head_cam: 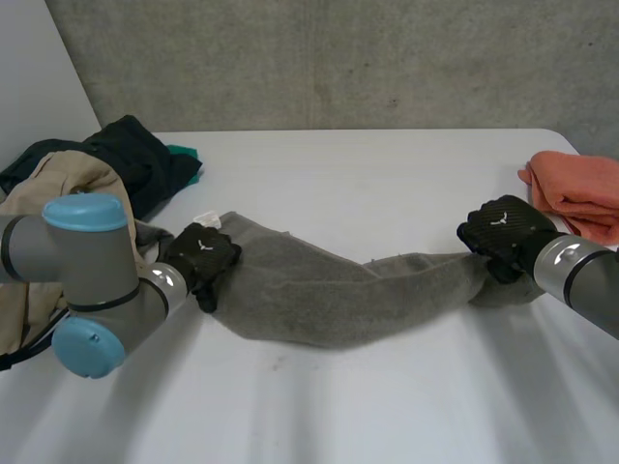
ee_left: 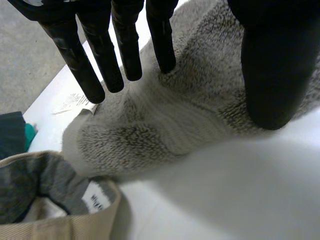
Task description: Fold the laundry.
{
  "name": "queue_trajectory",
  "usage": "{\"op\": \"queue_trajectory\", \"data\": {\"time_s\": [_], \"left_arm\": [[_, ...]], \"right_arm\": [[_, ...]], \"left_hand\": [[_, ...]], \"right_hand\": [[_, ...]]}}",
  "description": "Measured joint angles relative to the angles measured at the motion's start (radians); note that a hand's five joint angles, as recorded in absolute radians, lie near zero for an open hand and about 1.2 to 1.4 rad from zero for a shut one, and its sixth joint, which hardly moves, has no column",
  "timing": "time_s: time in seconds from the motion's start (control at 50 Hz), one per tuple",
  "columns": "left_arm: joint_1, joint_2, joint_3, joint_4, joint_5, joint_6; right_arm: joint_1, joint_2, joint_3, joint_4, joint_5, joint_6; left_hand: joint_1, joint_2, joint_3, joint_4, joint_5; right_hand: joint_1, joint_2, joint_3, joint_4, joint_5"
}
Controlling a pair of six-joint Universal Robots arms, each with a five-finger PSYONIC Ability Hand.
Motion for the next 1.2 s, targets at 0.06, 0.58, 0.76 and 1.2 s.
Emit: {"op": "queue_trajectory", "data": {"time_s": [0.06, 0.58, 0.76, 1.2], "left_arm": [[0.002, 0.005, 0.003, -0.003, -0.019, 0.030], [0.060, -0.034, 0.026, 0.082, -0.041, 0.059], [0.040, 0.221, -0.052, 0.082, -0.120, -0.044], [0.057, 0.584, -0.028, -0.284, -0.139, -0.293]], "right_arm": [[0.001, 0.013, -0.009, -0.003, 0.009, 0.006], [0.013, 0.042, -0.002, -0.034, 0.026, 0.043], [-0.027, -0.079, -0.034, 0.051, 0.027, 0.039], [-0.152, -0.094, -0.348, 0.334, -0.089, 0.019]], "left_hand": [[0.000, 0.000, 0.000, 0.000, 0.000], [0.654, 0.647, 0.642, 0.642, 0.622], [0.654, 0.699, 0.695, 0.696, 0.642], [0.654, 0.701, 0.695, 0.697, 0.642]], "right_hand": [[0.000, 0.000, 0.000, 0.000, 0.000], [0.000, 0.000, 0.000, 0.000, 0.000], [0.000, 0.000, 0.000, 0.000, 0.000], [0.000, 0.000, 0.003, 0.000, 0.000]]}}
